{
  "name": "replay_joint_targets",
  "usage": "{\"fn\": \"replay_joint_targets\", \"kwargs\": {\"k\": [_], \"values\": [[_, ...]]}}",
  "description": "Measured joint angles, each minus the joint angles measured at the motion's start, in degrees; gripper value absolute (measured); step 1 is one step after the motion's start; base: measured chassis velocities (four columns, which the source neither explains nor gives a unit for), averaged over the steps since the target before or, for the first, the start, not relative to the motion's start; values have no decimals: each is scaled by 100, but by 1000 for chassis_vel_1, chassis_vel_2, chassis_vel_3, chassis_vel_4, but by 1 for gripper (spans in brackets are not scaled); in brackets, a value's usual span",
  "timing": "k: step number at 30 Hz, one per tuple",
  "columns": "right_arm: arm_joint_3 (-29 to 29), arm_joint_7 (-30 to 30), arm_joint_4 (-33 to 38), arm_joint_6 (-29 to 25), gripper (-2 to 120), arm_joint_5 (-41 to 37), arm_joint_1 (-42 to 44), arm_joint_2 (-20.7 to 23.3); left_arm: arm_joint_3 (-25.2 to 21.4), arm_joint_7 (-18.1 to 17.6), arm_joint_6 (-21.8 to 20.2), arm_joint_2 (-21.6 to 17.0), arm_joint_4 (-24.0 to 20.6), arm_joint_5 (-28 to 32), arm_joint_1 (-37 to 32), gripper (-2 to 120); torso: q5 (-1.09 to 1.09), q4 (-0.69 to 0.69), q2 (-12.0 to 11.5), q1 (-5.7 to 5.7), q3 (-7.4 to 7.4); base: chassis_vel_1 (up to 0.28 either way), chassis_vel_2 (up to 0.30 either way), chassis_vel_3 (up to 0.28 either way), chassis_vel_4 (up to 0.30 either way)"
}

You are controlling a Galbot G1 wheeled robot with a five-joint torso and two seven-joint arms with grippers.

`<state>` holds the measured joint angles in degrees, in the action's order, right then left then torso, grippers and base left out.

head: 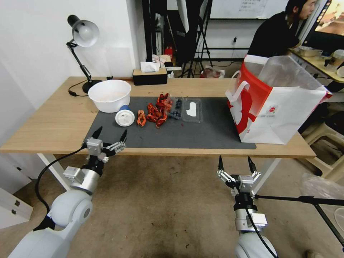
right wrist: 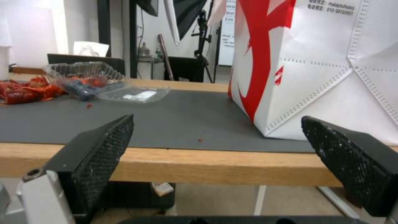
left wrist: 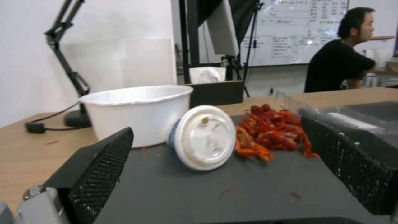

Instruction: Pick up the trash from the table and place it into the takeout bag.

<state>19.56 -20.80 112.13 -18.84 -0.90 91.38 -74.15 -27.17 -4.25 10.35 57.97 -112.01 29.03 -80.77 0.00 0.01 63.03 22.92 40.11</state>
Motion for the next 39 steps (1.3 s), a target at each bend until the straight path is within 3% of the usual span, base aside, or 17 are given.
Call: {"fn": "replay_joint_targets", "kwargs": {"k": [9, 20, 39], "values": [[3, -10, -15, -7, 100, 10, 20, 4, -318, 136, 322, 373, 170, -150, -434, 100, 0, -1, 0, 0, 0, 0, 0, 0, 0], [8, -19, -43, -29, 100, 25, 38, -3, -292, 182, 389, 434, 223, -223, -498, 100, 0, -1, -1, 0, 0, 0, 0, 0, 0], [-35, -25, -80, -20, 100, 31, -29, 24, 401, -30, -304, 140, 362, 30, 568, 100, 0, -1, -1, 0, 0, 0, 0, 0, 0]]}}
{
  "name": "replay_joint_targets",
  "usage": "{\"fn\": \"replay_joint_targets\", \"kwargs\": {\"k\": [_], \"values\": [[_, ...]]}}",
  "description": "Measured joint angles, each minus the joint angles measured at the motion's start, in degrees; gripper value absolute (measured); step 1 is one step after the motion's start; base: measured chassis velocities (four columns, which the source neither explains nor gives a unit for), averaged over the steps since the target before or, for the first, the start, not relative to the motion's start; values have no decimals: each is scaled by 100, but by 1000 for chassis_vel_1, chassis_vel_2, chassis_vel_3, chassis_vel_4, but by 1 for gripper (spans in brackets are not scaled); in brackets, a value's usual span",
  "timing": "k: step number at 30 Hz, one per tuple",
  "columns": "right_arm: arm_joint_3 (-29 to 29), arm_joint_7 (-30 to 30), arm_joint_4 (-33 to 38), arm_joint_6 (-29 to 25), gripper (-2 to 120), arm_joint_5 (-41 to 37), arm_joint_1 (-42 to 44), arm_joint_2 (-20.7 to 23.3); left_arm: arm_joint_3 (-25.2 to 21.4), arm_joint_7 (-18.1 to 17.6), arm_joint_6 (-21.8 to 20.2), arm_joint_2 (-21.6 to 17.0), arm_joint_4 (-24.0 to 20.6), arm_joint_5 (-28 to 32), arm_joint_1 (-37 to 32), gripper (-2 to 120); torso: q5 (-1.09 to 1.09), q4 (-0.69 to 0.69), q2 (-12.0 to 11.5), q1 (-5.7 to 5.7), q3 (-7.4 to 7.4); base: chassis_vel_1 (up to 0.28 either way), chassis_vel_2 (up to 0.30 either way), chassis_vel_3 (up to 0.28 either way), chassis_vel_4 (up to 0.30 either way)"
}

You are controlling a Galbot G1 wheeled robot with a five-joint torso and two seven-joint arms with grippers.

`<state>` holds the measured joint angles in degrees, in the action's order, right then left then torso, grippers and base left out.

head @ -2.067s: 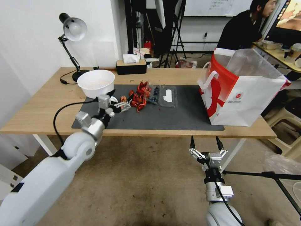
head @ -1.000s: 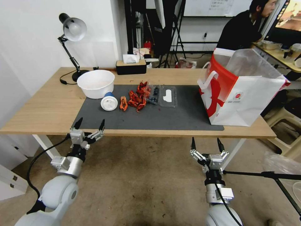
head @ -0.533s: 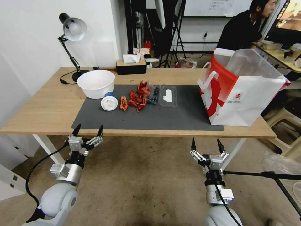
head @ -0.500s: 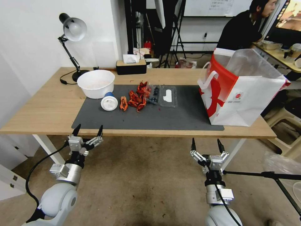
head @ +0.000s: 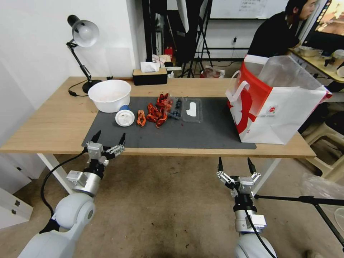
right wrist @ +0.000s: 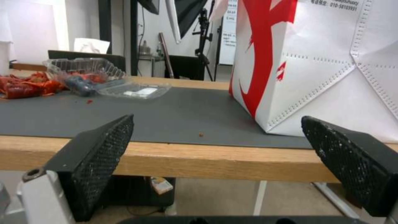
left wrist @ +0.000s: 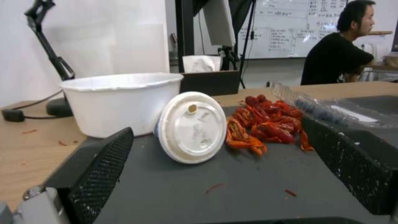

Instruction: Pick up the trash from the table and place it into the takeout bag.

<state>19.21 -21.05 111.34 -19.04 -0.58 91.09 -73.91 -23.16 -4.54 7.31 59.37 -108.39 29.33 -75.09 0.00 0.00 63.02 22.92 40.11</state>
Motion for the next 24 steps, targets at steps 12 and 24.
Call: {"fn": "replay_joint_targets", "kwargs": {"k": [12, 24], "values": [[4, 2, -13, 29, 100, 9, -18, -63, 631, -489, -736, -203, 600, 548, 1309, 100, 1, 1, 0, 0, 0, 0, 0, 0, 0], [7, 2, -55, 30, 100, 38, -33, -117, 921, -1391, -1692, -211, 727, 1317, 2016, 100, 0, 0, 0, 0, 0, 0, 0, 0, 0]]}}
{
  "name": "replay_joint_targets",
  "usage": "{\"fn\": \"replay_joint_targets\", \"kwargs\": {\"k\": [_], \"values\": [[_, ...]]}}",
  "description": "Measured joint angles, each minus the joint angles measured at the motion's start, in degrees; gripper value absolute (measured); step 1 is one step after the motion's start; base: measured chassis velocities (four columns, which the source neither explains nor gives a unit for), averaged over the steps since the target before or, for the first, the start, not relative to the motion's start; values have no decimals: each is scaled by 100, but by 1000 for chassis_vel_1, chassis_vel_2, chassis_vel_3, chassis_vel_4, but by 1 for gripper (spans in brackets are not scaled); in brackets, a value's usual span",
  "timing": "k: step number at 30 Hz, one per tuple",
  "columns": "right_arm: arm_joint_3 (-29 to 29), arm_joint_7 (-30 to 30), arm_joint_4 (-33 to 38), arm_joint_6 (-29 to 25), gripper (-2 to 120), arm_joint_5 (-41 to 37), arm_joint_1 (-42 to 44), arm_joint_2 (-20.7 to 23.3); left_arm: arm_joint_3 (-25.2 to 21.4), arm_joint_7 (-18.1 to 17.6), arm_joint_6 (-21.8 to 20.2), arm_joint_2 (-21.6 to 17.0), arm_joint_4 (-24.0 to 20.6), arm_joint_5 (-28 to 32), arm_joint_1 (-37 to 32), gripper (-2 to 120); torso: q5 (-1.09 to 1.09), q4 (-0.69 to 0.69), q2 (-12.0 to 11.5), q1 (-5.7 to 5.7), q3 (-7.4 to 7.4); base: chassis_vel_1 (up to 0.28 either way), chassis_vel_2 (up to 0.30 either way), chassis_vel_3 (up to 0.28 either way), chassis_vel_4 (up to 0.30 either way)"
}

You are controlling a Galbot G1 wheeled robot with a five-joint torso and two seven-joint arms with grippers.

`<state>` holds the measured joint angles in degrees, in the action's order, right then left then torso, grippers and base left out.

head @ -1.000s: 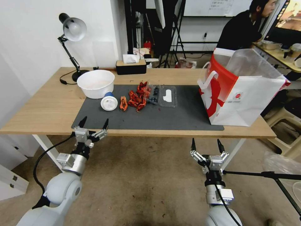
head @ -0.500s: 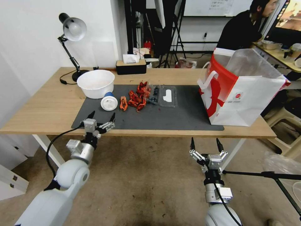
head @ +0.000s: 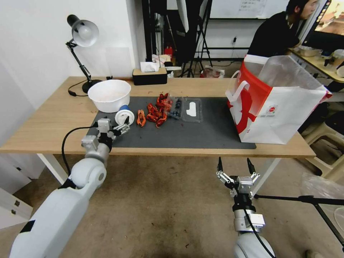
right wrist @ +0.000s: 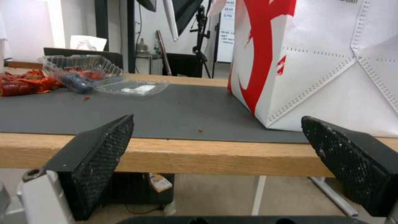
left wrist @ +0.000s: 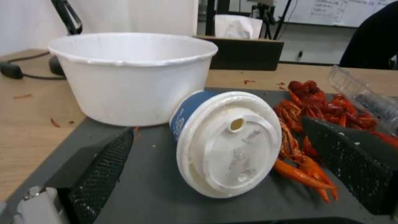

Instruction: Pick up the trash from the table and place it into the takeout bag.

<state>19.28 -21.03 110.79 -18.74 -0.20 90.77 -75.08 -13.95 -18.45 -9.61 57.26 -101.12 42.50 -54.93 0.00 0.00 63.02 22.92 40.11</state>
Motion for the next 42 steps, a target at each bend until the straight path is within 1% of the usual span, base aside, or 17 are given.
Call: {"fn": "replay_joint_targets", "kwargs": {"k": [1, 5, 10, 12, 14, 17, 24, 35, 37, 38, 41, 42], "values": [[0, 0, 0, 0, 100, 0, 0, 0, 0, 0, 0, 0, 0, 0, 0, 100, 0, 0, 0, 0, 0, 0, 0, 0, 0], [-9, 0, -11, 2, 100, 15, -8, -11, 104, -249, -220, 102, 35, 275, 209, 100, 0, 0, 0, 0, 0, 0, 0, 0, 0], [-15, -1, -13, 3, 100, 22, -10, -17, 174, -377, -319, 173, 92, 340, 341, 100, 0, 0, 0, 0, 0, 0, 0, 0, 0], [-17, -1, -14, 5, 100, 26, -13, -24, 257, -484, -408, 218, 173, 362, 457, 100, 0, 0, 0, 0, 0, 0, 0, 0, 0], [-18, -1, -15, 5, 100, 28, -13, -26, 280, -512, -427, 232, 203, 362, 489, 100, 1, 0, 0, 0, 0, 0, 0, 0, 0], [-25, -1, -18, 7, 100, 39, -15, -42, 424, -687, -556, 327, 374, 371, 688, 100, 0, 0, 1, 0, 0, 0, 0, 0, 0], [-18, -4, -28, 9, 100, 46, -18, -53, 589, -827, -589, 473, 631, 387, 946, 100, 1, 1, 1, 0, 0, 0, 0, 0, 0], [-25, -8, -68, 7, 100, 74, -34, -99, 724, -1074, -668, 553, 865, 366, 1145, 100, 1, 0, 1, 0, -1, 0, 0, 0, 0], [-28, -10, -70, 7, 100, 77, -38, -103, 735, -1106, -697, 555, 874, 380, 1147, 95, 0, 0, 1, 0, -1, 0, 0, 0, 0], [-28, -10, -70, 7, 100, 77, -38, -103, 735, -1106, -697, 555, 874, 380, 1147, 95, 0, 0, 1, 0, -1, 0, 0, 0, 0], [-33, -10, -75, 2, 100, 83, -37, -103, 750, -1107, -699, 555, 880, 375, 1141, 83, 1, 1, 1, 0, -1, 0, 0, 0, 0], [-33, -10, -75, 2, 100, 83, -37, -103, 750, -1107, -699, 555, 880, 375, 1141, 83, 1, 1, 1, 0, -1, 0, 0, 0, 0]]}}
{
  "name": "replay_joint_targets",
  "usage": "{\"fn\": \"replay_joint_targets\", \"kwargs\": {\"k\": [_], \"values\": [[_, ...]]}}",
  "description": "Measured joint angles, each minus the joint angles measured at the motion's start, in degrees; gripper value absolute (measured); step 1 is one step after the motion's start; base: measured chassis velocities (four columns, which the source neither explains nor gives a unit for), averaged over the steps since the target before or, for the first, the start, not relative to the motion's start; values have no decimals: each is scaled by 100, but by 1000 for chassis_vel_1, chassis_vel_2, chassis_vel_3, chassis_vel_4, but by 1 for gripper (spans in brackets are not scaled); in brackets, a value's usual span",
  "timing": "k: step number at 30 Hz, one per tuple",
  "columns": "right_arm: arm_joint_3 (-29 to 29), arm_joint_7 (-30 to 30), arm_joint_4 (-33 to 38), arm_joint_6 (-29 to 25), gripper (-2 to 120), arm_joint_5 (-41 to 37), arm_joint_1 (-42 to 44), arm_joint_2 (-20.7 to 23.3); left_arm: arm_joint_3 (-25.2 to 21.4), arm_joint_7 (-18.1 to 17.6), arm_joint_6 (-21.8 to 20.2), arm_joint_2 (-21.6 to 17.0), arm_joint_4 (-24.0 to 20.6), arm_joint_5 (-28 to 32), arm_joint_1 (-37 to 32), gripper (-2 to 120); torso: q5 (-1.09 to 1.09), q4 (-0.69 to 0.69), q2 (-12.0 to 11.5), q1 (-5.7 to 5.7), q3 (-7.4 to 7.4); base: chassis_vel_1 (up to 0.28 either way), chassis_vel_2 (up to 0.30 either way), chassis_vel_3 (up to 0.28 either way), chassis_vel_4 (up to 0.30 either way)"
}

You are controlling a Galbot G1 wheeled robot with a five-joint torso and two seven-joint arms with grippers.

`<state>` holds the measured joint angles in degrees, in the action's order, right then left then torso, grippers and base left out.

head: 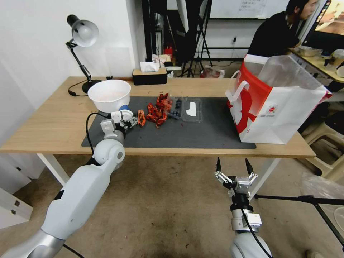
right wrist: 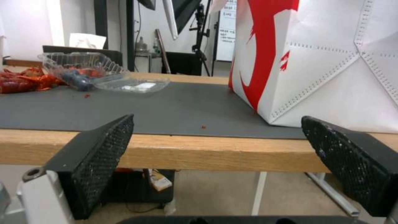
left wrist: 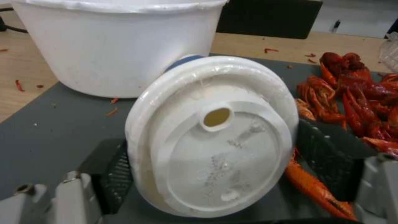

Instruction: Pick up the trash from the table and place it into the takeout bag.

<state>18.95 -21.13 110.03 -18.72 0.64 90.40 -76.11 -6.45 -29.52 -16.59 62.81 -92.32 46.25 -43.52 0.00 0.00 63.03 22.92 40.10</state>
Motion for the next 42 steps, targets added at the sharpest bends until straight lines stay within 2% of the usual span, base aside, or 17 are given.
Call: {"fn": "replay_joint_targets", "kwargs": {"k": [3, 8, 10, 15, 17, 18, 19, 20, 21, 23, 24, 26, 27, 29, 31, 33, 42], "values": [[-7, -2, -1, -6, 100, 8, 6, -8, 6, 27, 13, -8, -13, -30, -36, 73, 1, 0, 0, 0, 0, 0, 0, 0, 0], [-8, -3, -1, -11, 100, 14, 13, -9, 10, 96, 33, -32, -26, -94, -72, 67, 0, -1, 0, 0, 0, 0, 0, 0, 0], [-8, -6, -1, -15, 100, 16, 21, -10, 8, 240, 107, -78, -37, -219, -130, 62, -1, 0, 0, 0, 0, 0, 0, 0, 0], [-8, -7, -1, -17, 100, 18, 26, -11, -11, 601, 316, -178, -67, -336, -232, 62, -2, -1, 0, 0, 0, 0, 0, 0, 0], [-7, -9, -1, -19, 100, 20, 27, -11, -43, 1035, 592, -273, -80, -401, -321, 62, -3, -1, 0, 0, 0, 0, 0, 0, 0], [-7, -10, -10, -25, 100, 21, 25, -13, -75, 1548, 897, -353, -71, -436, -368, 62, -1, -1, 0, 0, 0, 0, 0, 0, 0], [-7, -10, -10, -25, 100, 21, 25, -13, -75, 1548, 897, -353, -71, -436, -368, 62, -1, -1, 0, 0, 0, 0, 0, 0, 0], [-7, -10, -22, -31, 100, 25, 24, -16, -101, 1997, 1157, -408, -37, -458, -394, 62, -1, -1, 0, 0, 0, 0, 0, 0, 0], [-8, -10, -26, -34, 100, 26, 24, -18, -112, 2200, 1285, -432, -14, -468, -399, 62, -2, 0, 0, 0, 0, 0, 0, 0, 0], [-12, -11, -45, -41, 100, 37, 16, -30, -112, 3409, 2117, -553, 168, -460, -358, 62, -1, -1, 0, 0, 0, 0, 0, 0, 0], [-12, -11, -45, -41, 100, 37, 16, -30, -112, 3409, 2117, -553, 168, -460, -358, 62, -1, -1, 0, 0, 0, 0, 0, 0, 0], [-12, -13, -51, -42, 100, 38, 7, -34, -22, 4108, 2549, -589, 300, -449, -236, 62, 0, -1, 0, 0, 1, 0, 0, 0, 0], [-12, -13, -51, -42, 100, 38, 7, -34, -22, 4108, 2549, -589, 300, -449, -236, 62, 0, -1, 0, 0, 1, 0, 0, 0, 0], [-8, -15, -51, -42, 100, 39, 4, -35, 259, 4621, 2898, -615, 397, -365, -32, 62, -1, 0, 0, 0, 0, 0, 0, 0, 0], [-5, -16, -51, -42, 100, 39, 4, -35, 331, 4686, 2951, -623, 414, -346, 33, 62, -2, 0, 0, 0, 0, 0, 0, 0, 0], [5, -18, -49, -42, 100, 39, 6, -29, 694, 4896, 3081, -684, 477, -240, 360, 62, 0, 1, 0, 0, 0, 0, 0, 0, 0], [34, -24, -19, -37, 100, 38, -11, -37, 1537, 4983, 3101, -700, 676, 58, 1330, 62, 1, 0, 0, 0, 1, 0, 0, 0, 0]]}}
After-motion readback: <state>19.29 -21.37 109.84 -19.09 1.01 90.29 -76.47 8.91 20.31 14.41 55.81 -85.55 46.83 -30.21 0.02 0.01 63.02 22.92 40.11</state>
